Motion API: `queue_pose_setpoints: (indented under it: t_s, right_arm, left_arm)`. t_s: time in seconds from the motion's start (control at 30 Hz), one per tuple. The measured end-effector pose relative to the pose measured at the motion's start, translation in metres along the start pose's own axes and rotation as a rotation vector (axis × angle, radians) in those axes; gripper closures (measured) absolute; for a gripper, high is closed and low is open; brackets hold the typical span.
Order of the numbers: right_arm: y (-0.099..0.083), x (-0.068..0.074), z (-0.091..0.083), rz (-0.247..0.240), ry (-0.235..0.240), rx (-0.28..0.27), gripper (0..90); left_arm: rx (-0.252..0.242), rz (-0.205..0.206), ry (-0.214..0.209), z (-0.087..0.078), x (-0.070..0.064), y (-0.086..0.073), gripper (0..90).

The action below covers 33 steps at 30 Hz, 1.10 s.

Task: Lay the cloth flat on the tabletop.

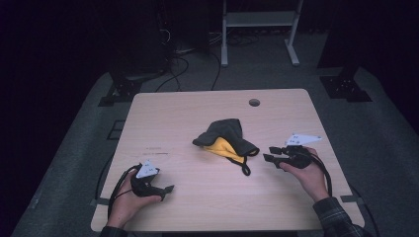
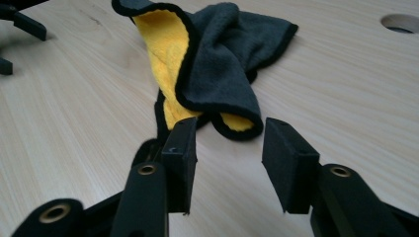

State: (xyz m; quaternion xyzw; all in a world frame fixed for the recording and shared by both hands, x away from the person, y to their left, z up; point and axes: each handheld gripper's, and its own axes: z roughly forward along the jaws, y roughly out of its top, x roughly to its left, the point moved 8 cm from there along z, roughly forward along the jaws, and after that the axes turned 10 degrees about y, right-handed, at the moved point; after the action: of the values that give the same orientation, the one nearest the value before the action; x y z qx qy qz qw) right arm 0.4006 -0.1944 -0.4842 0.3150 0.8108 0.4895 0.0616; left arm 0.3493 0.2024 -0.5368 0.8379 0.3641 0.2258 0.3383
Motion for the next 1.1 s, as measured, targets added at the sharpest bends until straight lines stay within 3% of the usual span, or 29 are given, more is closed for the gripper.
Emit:
queue_pose_setpoints:
  t_s: [0.47, 0.73, 0.8, 0.87, 0.97, 1.1]
  right_arm:
    - [0.022, 0.015, 0.065, -0.057, 0.096, 0.041, 62.7]
    - [0.024, 0.017, 0.090, -0.081, 0.101, 0.087, 65.1]
    - [0.022, 0.015, 0.101, -0.080, 0.094, 0.103, 70.3]
    - [0.019, 0.013, 0.104, -0.082, 0.087, 0.117, 72.2]
    - [0.016, 0.012, 0.107, -0.089, 0.081, 0.133, 83.1]
    - [0.021, 0.016, 0.097, -0.084, 0.100, 0.115, 87.1]
  left_arm:
    - [-0.006, -0.003, 0.003, 0.000, 0.001, 0.000, 12.5]
    - [-0.006, -0.003, 0.003, 0.000, 0.001, 0.000, 12.5]
    - [-0.006, -0.003, 0.003, 0.000, 0.001, 0.000, 12.5]
    - [-0.006, -0.002, 0.003, 0.000, 0.001, 0.000, 12.5]
    - [-0.006, -0.002, 0.003, 0.000, 0.001, 0.000, 12.5]
    - [-0.006, -0.003, 0.003, 0.000, 0.001, 0.000, 12.5]
